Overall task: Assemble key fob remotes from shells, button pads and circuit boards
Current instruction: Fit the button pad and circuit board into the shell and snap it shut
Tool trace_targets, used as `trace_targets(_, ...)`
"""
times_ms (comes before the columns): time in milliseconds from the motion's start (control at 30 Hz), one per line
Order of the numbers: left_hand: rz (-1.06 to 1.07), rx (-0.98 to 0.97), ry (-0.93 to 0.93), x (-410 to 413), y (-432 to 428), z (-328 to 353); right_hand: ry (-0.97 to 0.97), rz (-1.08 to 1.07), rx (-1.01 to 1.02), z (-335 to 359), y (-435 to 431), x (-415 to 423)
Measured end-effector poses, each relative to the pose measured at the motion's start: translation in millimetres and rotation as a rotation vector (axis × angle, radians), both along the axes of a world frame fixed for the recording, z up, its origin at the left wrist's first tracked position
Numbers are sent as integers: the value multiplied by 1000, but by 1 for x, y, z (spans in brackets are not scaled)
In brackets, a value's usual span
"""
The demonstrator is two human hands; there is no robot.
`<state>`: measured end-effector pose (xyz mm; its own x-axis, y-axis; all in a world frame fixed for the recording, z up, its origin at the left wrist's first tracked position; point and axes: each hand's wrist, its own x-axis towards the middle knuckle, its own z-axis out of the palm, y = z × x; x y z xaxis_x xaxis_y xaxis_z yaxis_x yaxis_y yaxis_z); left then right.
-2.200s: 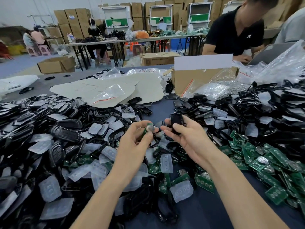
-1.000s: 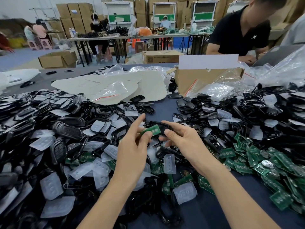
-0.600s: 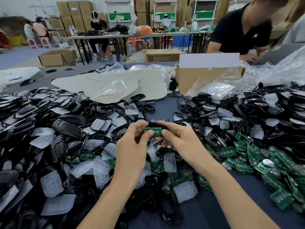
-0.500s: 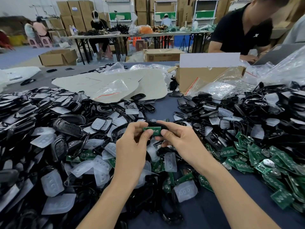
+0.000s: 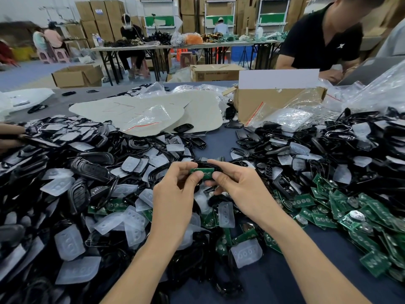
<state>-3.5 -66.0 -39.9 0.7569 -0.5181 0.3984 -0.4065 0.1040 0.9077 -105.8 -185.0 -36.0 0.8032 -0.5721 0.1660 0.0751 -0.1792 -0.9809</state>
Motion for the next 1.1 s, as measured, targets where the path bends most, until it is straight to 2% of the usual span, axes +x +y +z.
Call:
trace_targets(400, 36, 5, -54, -1, 0, 0, 7, -40, -43, -4, -1, 1)
trace_targets(567, 51, 30, -129, -3, 1, -1, 28, -68, -77, -6, -1, 1)
trace_targets(767, 39, 14, -57, 0, 0, -3, 16, -74, -90, -4, 1, 1)
trace_targets(1100, 29, 27, -55, 1, 0, -3, 16, -30, -106, -3, 3, 1)
